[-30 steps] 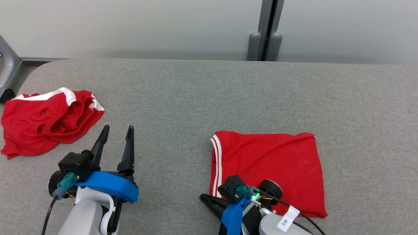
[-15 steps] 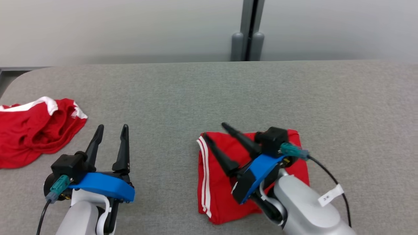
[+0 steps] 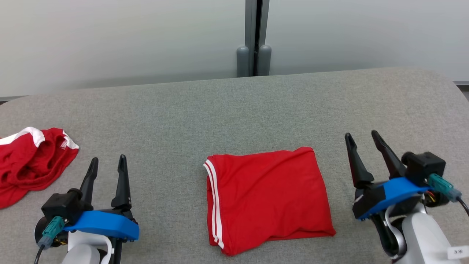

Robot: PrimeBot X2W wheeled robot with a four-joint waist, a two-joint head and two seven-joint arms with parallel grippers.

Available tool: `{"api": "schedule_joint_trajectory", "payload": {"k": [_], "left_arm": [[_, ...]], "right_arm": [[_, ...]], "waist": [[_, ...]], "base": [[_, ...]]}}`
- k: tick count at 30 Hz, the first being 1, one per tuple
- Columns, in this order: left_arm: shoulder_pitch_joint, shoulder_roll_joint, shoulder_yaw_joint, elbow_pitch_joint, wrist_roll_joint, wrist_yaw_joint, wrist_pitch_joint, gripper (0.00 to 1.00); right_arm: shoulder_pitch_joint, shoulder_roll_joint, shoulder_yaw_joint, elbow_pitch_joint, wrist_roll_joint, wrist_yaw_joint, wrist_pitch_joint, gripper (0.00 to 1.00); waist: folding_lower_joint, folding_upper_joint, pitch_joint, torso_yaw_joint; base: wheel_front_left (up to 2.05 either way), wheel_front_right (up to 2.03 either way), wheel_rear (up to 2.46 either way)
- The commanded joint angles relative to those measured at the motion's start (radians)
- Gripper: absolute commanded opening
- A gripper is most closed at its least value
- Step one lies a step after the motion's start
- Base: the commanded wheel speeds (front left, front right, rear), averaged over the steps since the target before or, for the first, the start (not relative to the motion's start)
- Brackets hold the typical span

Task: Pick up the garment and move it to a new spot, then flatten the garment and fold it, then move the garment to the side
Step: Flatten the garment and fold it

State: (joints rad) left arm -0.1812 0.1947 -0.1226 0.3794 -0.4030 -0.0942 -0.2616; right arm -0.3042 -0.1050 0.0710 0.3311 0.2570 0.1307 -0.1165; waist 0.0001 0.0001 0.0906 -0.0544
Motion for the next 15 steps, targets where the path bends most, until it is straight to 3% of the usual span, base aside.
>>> {"api": "schedule_joint_trajectory", "payload": {"k": [1,8,15], "left_arm": [[0.011,0.001,0.009,-0.004,0.009,0.0,-0.005,1.0],[0.039,-0.007,0.038,0.008,0.02,-0.004,-0.005,1.0],[0.061,-0.002,0.053,0.027,0.032,-0.007,-0.005,1.0]], "right_arm": [[0.035,0.008,-0.026,-0.029,-0.022,0.0,0.013,1.0],[0.162,0.013,-0.086,-0.14,-0.062,0.0,0.037,1.0],[0.236,0.021,-0.111,-0.172,-0.065,0.0,0.039,1.0]], "waist": [[-0.0001,-0.0001,-0.004,-0.002],[-0.0001,-0.0001,-0.035,-0.001],[-0.0001,-0.0001,-0.062,-0.005]], "base": [[0.0,0.0,0.0],[0.0,0.0,0.0],[0.0,0.0,0.0]]}}
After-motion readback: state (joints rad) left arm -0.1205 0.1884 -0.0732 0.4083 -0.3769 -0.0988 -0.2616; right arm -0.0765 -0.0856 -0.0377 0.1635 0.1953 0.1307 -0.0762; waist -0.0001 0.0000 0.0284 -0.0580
